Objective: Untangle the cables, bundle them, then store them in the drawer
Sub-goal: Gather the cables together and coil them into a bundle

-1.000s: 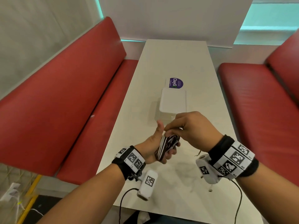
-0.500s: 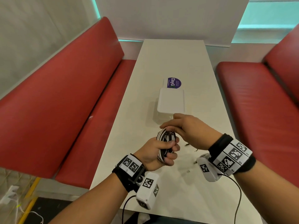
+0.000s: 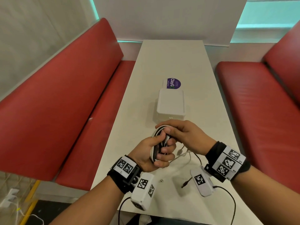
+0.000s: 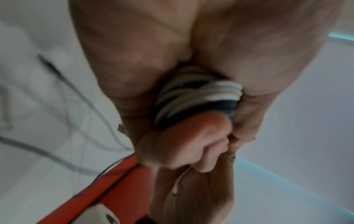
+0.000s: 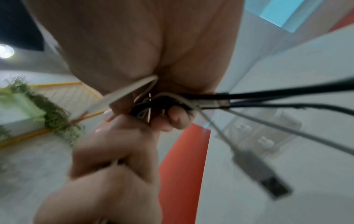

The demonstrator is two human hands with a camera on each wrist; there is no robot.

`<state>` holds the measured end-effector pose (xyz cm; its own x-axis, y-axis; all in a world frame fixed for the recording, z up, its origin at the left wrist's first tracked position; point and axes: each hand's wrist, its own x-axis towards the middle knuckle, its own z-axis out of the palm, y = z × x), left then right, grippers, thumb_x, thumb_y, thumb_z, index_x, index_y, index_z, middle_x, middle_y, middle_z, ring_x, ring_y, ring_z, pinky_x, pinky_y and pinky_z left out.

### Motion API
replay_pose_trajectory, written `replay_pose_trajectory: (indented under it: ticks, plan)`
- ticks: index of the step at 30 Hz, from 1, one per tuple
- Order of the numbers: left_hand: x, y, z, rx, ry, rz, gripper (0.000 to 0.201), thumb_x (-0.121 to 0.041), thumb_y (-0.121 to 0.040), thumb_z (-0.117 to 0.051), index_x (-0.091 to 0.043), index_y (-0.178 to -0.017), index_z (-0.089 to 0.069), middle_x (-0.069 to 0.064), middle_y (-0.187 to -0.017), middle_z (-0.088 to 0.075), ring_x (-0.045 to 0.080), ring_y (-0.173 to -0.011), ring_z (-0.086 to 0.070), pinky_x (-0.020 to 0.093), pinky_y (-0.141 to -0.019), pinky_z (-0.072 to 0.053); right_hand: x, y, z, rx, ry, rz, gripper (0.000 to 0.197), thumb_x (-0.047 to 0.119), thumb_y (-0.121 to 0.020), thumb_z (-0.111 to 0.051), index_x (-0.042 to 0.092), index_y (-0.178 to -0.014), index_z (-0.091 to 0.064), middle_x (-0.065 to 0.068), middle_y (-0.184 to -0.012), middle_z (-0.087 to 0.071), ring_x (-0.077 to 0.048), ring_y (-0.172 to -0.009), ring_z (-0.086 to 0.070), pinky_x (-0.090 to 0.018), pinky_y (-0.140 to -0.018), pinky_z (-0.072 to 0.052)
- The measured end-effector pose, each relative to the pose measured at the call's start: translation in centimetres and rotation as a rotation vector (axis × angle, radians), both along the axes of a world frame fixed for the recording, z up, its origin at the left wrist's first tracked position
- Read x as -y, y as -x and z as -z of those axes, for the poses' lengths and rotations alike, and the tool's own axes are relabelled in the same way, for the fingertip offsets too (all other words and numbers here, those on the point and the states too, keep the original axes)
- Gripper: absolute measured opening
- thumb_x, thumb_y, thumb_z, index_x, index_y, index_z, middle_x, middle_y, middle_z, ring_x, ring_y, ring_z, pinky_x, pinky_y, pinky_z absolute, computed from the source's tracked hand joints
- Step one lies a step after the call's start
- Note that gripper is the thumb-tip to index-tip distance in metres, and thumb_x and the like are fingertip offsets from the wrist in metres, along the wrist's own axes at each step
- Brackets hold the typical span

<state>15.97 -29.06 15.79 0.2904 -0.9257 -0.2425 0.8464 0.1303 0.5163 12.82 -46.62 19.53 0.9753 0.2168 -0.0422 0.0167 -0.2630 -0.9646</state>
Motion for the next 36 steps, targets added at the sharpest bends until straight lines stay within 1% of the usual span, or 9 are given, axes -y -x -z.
replay_pose_trajectory:
  ticks: [6, 13, 18, 21, 23, 25, 28, 31, 36]
  plan:
    - [0.7, 0.6, 0.6, 0.090, 0.075, -0.130, 0.014, -0.014, -0.080, -0.075, -0.010, -0.089, -0.064, 0.011, -0.091, -0.064, 0.018, -0.070, -0.059, 0.028, -0.066, -0.051, -0.1, -0.8, 0.7, -0.003, 0.003, 0.045, 0.025, 0.032, -0.101, -0.055, 0.023, -0.111, -0.076, -0.004, -0.100, -0.073, -0.053, -0.090, -0.061, -0.057, -0.083, -0.053]
    - [1.0, -0.1, 0.5, 0.019, -0.105, -0.210, 0.022, -0.044, -0.098, -0.054, -0.024, -0.091, -0.060, -0.006, -0.053, -0.027, 0.007, -0.043, -0.024, 0.018, -0.038, -0.026, 0.3, -1.5, 1.8, 0.091, 0.186, 0.060, 0.030, 0.031, -0.107, -0.046, 0.019, -0.117, -0.072, -0.001, -0.104, -0.063, -0.007, -0.095, -0.064, -0.021, -0.083, -0.052]
    - [1.1, -1.3, 0.9, 0.157, -0.346, -0.504, 0.035, -0.047, -0.090, -0.058, -0.015, -0.077, -0.059, -0.001, -0.056, -0.034, 0.010, -0.045, -0.030, 0.022, -0.044, -0.029, 0.7, -0.8, 2.1, 0.091, 0.543, 0.121, 0.030, 0.048, -0.106, -0.036, 0.023, -0.102, -0.052, 0.003, -0.071, -0.060, -0.015, -0.065, -0.056, -0.034, -0.064, -0.042]
    - [1.6, -1.1, 1.5, 0.172, -0.309, -0.626, 0.036, -0.045, -0.091, -0.056, -0.010, -0.084, -0.060, 0.009, -0.089, -0.065, 0.021, -0.079, -0.061, 0.031, -0.076, -0.048, -0.4, -0.3, 1.9, -0.017, 0.481, 0.139, 0.034, 0.044, -0.108, -0.033, 0.018, -0.092, -0.049, 0.001, -0.064, -0.054, -0.024, -0.054, -0.057, -0.035, -0.052, -0.048]
    - [2.1, -0.7, 1.7, 0.069, -0.240, -0.654, 0.050, -0.044, -0.098, -0.047, 0.002, -0.108, -0.062, 0.015, -0.123, -0.068, 0.025, -0.115, -0.060, 0.040, -0.107, -0.038, -1.6, 0.3, 1.7, -0.091, 0.360, 0.158, 0.038, 0.046, -0.108, -0.033, 0.019, -0.088, -0.052, 0.002, -0.061, -0.055, -0.025, -0.046, -0.059, -0.035, -0.043, -0.052]
    - [2.4, -0.5, 1.6, -0.019, -0.225, -0.675, 0.062, -0.045, -0.101, -0.044, 0.010, -0.129, -0.052, 0.021, -0.135, -0.062, 0.030, -0.129, -0.058, 0.042, -0.117, -0.033, -2.3, 0.4, 2.2, -0.094, 0.376, 0.193, 0.044, 0.049, -0.107, -0.030, 0.018, -0.090, -0.056, 0.000, -0.075, -0.064, -0.018, -0.046, -0.059, -0.031, -0.043, -0.052]
    - [2.6, -0.1, 1.6, -0.009, -0.251, -0.682, 0.064, -0.047, -0.095, -0.051, 0.000, -0.139, -0.053, 0.025, -0.134, -0.062, 0.036, -0.129, -0.057, 0.045, -0.112, -0.042, -2.8, 0.3, 3.3, -0.042, 0.509, 0.234, 0.050, 0.055, -0.105, -0.023, 0.028, -0.091, -0.064, 0.006, -0.107, -0.065, -0.015, -0.077, -0.064, -0.037, -0.072, -0.054]
    - [2.7, 0.1, 1.3, -0.039, -0.195, -0.685, 0.033, -0.038, -0.102, -0.047, -0.030, -0.128, -0.066, 0.020, -0.115, -0.072, 0.034, -0.123, -0.062, 0.044, -0.103, -0.048, -3.3, 0.3, 3.3, -0.018, 0.758, 0.218, 0.052, 0.053, -0.103, -0.018, 0.026, -0.089, -0.061, 0.001, -0.092, -0.069, -0.027, -0.084, -0.065, -0.042, -0.076, -0.052]
    - [2.1, -0.3, 0.6, -0.025, -0.079, -0.677, 0.028, -0.036, -0.097, -0.050, -0.013, -0.099, -0.067, 0.004, -0.090, -0.074, 0.024, -0.117, -0.066, 0.037, -0.096, -0.053, -3.5, 0.3, 2.8, -0.010, 0.765, 0.057, 0.043, 0.042, -0.108, -0.023, 0.019, -0.136, -0.046, -0.013, -0.095, -0.070, -0.034, -0.084, -0.066, -0.046, -0.076, -0.053]
